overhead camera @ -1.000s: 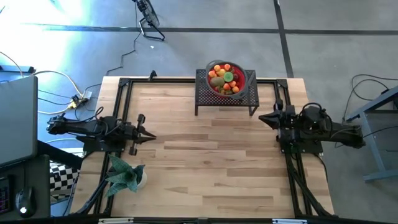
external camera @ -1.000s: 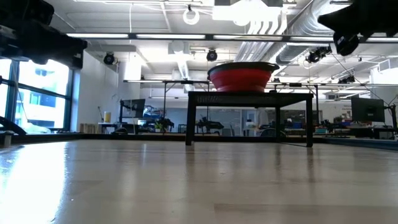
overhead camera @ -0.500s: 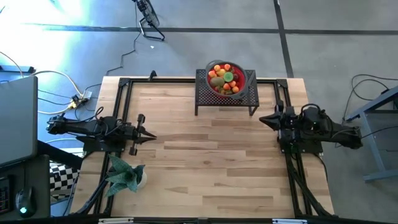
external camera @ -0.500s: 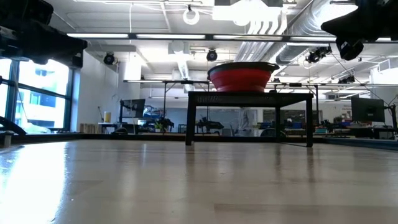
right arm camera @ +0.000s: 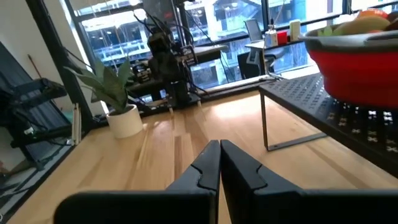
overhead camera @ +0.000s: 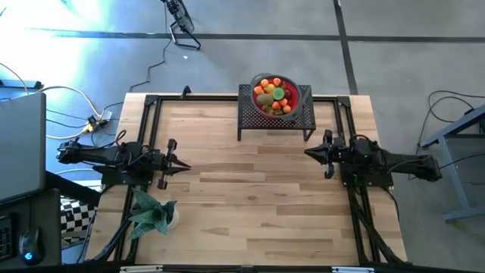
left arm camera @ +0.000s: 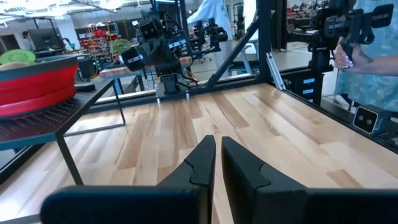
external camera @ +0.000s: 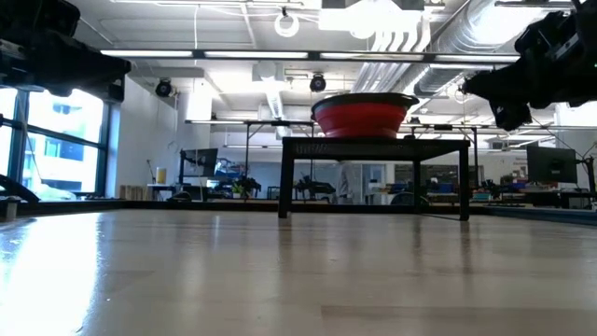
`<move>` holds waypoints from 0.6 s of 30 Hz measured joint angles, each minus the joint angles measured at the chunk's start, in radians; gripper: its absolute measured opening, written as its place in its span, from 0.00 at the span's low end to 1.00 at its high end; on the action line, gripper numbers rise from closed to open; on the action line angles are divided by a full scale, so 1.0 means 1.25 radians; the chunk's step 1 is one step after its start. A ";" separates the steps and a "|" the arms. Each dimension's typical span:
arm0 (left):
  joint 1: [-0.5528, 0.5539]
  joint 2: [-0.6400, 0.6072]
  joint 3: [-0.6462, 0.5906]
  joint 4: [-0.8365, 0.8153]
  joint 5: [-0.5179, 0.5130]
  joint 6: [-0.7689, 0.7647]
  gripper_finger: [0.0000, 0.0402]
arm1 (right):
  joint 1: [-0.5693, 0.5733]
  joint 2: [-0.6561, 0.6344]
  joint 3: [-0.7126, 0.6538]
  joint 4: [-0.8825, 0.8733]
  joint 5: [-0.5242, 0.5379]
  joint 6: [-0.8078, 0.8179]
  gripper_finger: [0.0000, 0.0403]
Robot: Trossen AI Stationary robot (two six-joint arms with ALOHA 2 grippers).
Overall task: Pick & Place Fruit
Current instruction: Return to home position
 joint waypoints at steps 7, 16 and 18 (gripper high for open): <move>0.000 0.000 0.000 0.000 0.000 0.000 0.06 | 0.000 0.028 -0.008 0.010 -0.001 -0.008 0.01; 0.000 0.000 0.000 0.000 0.000 -0.001 0.06 | 0.000 0.036 -0.008 0.009 0.001 -0.014 0.01; 0.000 0.000 0.000 0.000 0.000 -0.001 0.06 | 0.000 0.037 -0.008 0.009 0.001 -0.015 0.01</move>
